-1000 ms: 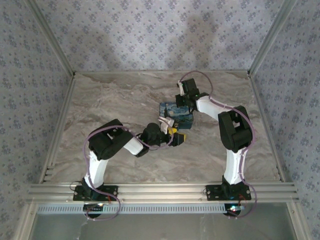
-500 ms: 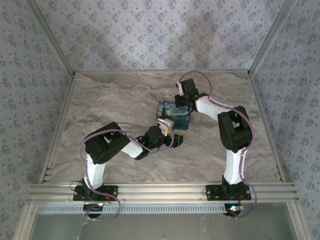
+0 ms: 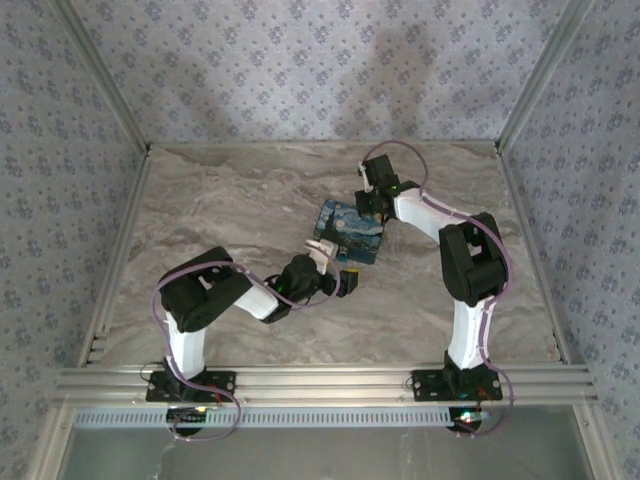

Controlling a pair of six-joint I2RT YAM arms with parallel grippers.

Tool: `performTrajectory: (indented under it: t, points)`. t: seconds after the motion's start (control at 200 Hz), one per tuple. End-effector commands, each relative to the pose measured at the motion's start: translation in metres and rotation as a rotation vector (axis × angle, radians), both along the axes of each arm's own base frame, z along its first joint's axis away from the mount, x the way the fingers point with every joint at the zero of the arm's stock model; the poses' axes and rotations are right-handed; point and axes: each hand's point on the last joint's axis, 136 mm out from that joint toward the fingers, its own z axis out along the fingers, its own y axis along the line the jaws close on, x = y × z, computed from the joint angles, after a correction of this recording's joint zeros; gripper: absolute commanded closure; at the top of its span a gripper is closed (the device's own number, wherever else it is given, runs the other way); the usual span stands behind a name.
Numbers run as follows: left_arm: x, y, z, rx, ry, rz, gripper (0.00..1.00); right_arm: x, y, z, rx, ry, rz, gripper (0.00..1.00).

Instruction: Unlock the padlock with the key

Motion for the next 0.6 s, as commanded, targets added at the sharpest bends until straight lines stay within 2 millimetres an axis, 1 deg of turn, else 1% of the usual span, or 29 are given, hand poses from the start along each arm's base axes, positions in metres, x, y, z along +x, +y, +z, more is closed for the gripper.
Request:
performTrajectory:
  t: [0.0, 0.125, 0.255, 0.325, 0.455, 0.595]
  points:
    - [0.006, -0.006, 0.010, 0.023, -0.033, -0.015, 0.03, -0.005, -0.015, 0.001, -0.047, 0.020, -0.035, 1.00]
    - [0.011, -0.015, 0.003, 0.041, -0.027, -0.026, 0.03, -0.008, -0.012, -0.010, -0.050, 0.044, -0.025, 1.00]
    - [0.013, -0.022, -0.002, 0.038, -0.016, -0.040, 0.03, -0.013, -0.003, -0.021, -0.038, 0.069, 0.004, 1.00]
    - [0.012, -0.028, -0.004, 0.035, -0.010, -0.063, 0.05, -0.017, 0.002, -0.028, -0.034, 0.084, 0.021, 1.00]
    - [0.007, -0.038, -0.003, 0.008, 0.007, -0.114, 0.10, -0.024, 0.012, -0.041, -0.028, 0.108, 0.039, 1.00]
    - [0.002, -0.048, 0.005, -0.046, 0.018, -0.173, 0.14, -0.029, 0.018, -0.048, -0.025, 0.115, 0.051, 1.00]
